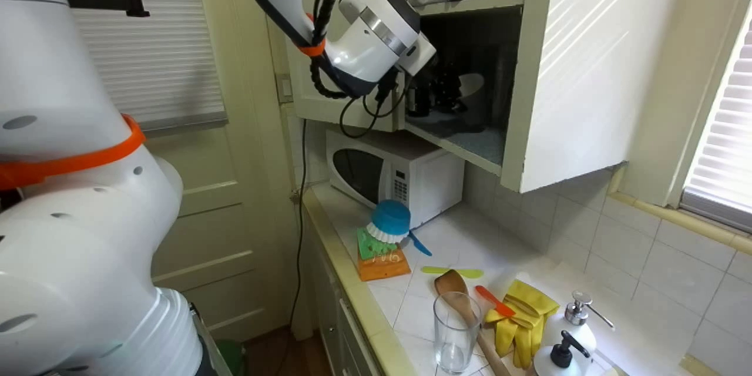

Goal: Put the grey mug on the second shelf of the open cabinet.

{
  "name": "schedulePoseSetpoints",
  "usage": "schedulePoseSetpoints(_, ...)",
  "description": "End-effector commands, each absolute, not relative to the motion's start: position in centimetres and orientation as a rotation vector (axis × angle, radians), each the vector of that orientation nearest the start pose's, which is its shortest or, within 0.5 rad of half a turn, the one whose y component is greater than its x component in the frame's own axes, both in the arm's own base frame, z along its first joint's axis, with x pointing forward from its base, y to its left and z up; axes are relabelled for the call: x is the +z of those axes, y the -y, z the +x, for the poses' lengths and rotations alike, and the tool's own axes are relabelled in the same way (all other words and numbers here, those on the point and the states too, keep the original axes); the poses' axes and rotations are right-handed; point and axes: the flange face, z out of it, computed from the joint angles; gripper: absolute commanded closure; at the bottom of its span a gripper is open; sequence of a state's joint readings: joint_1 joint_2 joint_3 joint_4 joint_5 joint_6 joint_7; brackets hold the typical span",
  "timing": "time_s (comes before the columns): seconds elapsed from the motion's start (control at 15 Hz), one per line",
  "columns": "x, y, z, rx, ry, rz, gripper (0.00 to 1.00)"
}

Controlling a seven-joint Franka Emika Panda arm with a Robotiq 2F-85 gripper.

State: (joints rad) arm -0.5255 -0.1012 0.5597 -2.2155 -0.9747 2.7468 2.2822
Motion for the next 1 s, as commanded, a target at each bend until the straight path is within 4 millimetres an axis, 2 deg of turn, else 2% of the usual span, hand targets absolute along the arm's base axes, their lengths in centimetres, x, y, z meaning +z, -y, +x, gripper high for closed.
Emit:
schedulePoseSetpoints(0.0, 47.7, -5.7, 53.1, -1.176, -1.809, -1.973, 0.98)
schedulePoseSetpoints(0.27, 47.7, -5.7, 52.7, -1.144, -1.835, -1.978, 0.98)
schedulePoseSetpoints(0.53, 48.1, -6.4, 51.9, -1.033, -1.877, -2.018, 0.98)
schedulePoseSetpoints(0.67, 49.5, -6.8, 51.0, -0.933, -1.898, -2.049, 0.98)
schedulePoseSetpoints(0.93, 53.6, -7.3, 47.8, -0.727, -1.925, -2.138, 0.98)
